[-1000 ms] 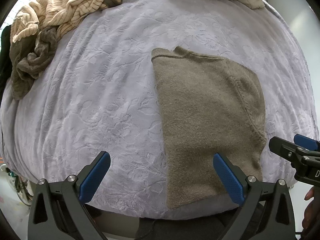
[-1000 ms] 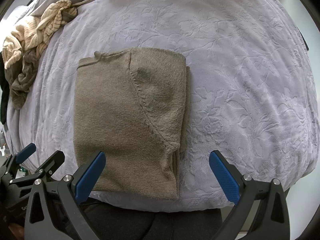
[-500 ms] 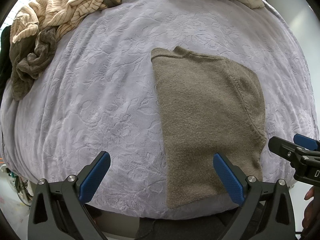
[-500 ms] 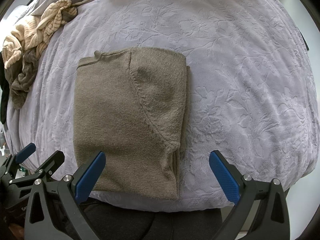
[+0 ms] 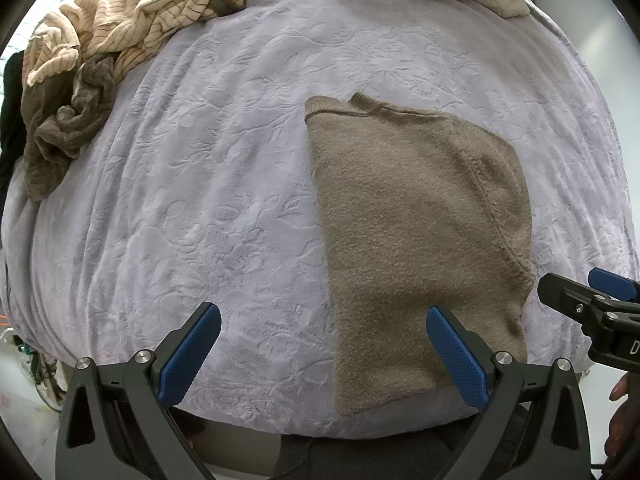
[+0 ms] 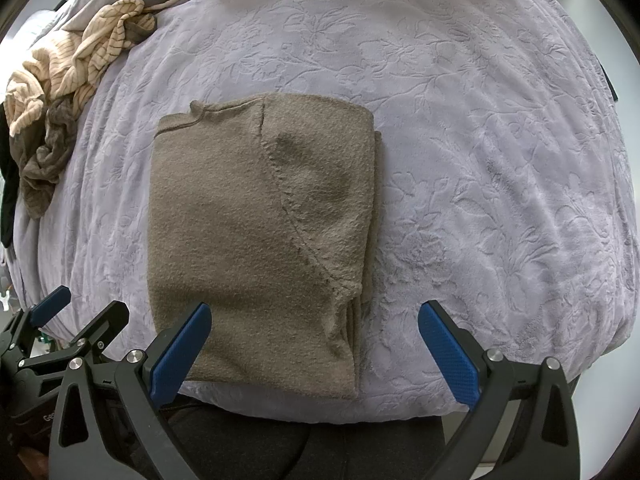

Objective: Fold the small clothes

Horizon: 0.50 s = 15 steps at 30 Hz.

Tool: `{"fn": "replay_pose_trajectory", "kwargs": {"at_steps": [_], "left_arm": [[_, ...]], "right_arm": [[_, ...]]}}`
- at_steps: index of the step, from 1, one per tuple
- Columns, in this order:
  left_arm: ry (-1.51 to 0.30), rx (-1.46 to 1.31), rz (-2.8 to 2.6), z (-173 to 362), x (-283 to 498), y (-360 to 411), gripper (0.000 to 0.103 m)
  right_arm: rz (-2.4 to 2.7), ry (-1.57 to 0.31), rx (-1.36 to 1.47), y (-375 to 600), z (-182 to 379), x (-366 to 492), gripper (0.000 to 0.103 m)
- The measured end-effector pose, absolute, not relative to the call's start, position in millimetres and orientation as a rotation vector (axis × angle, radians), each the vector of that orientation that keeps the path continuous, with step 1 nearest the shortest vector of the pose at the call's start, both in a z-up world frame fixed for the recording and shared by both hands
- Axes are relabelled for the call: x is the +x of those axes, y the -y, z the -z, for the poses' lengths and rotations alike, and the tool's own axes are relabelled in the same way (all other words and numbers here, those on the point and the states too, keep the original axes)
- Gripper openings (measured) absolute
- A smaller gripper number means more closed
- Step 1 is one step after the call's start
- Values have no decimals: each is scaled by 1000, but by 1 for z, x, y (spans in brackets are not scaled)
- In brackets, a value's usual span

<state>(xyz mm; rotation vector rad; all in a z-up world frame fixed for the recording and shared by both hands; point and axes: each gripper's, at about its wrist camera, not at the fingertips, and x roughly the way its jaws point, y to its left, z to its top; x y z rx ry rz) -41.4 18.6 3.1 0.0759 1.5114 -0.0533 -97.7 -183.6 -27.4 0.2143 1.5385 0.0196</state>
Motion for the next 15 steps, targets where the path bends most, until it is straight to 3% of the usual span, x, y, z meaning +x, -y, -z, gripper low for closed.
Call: {"fn": "replay_pose_trajectory", "kwargs": {"at_steps": [15], "left_arm": [[-1512,74,52,-4,-42,-18,103]], "right_arm": [[-25,-1536,204,180,27,-98,103]]}}
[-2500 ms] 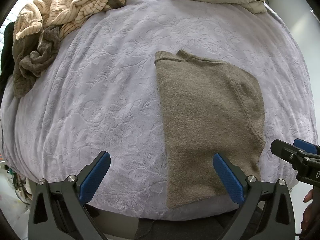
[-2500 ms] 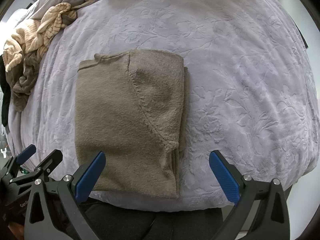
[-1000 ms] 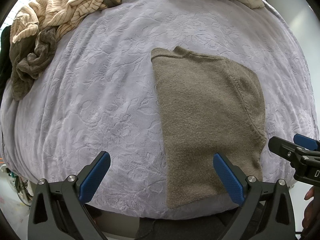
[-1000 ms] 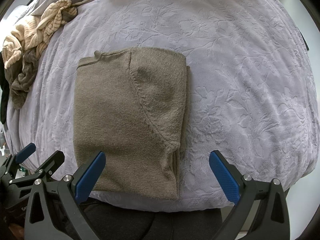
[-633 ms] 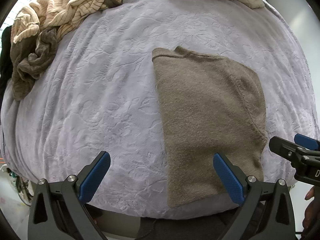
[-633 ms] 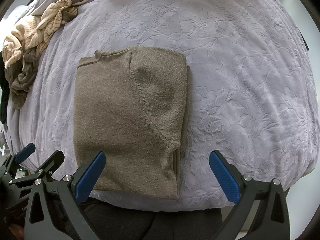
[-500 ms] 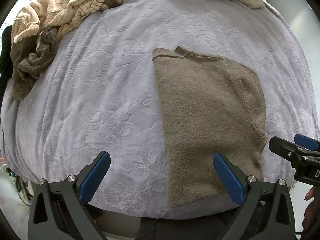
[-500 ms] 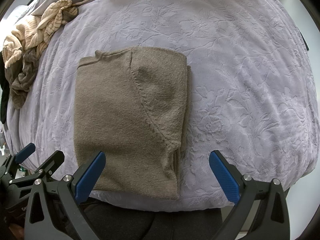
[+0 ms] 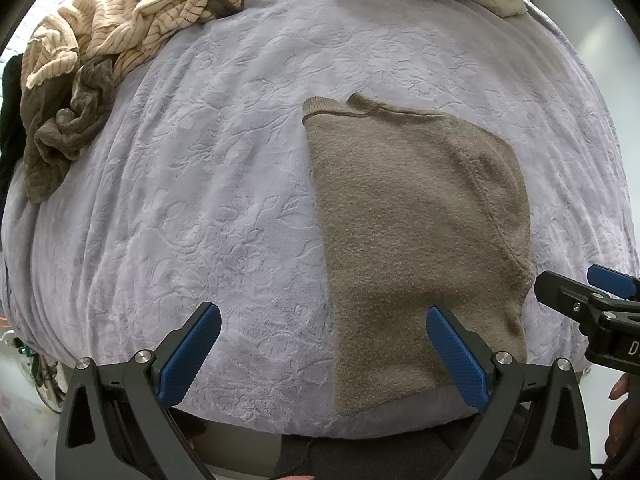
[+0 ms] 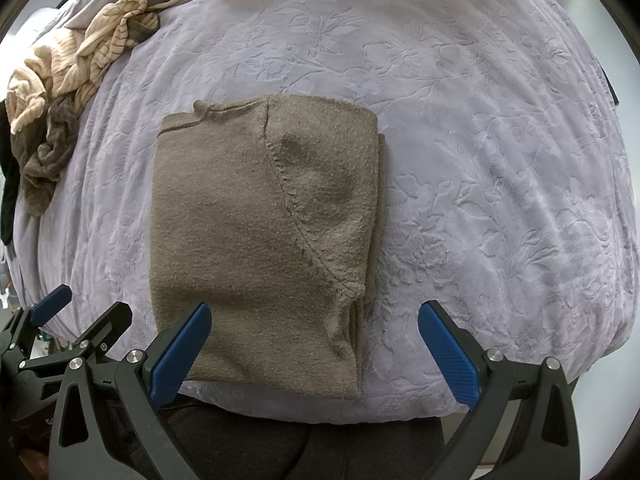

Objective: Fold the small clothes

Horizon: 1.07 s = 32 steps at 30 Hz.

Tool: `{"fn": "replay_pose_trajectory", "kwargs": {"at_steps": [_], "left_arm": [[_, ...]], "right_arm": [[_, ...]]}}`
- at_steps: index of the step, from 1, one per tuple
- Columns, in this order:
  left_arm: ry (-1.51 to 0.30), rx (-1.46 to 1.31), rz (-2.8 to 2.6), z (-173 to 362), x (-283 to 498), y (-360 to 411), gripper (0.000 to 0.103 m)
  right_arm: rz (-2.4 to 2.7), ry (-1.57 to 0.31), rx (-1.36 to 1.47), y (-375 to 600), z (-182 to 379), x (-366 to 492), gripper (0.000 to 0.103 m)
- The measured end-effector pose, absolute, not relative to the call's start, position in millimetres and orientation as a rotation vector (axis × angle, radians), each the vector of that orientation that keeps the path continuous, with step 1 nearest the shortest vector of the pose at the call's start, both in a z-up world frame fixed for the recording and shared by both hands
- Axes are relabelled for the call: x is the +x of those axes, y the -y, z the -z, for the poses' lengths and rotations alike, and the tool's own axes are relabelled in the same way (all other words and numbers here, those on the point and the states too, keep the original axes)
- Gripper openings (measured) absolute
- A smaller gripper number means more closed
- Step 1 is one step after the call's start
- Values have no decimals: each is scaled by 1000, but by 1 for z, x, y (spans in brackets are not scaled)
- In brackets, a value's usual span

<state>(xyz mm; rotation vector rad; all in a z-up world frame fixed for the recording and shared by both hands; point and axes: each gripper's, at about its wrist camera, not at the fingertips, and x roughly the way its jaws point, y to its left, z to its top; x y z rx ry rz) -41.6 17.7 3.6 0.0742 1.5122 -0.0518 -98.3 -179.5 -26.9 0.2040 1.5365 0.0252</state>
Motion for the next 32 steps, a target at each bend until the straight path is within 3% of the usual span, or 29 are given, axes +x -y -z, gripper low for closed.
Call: {"fn": "replay_pose_trajectory", "kwargs": {"at_steps": [32], "left_arm": [[-1511,67,65,-2,-42,-18,103]], "right_arm": [[-31,-1538,188,179,27,-94,103]]}}
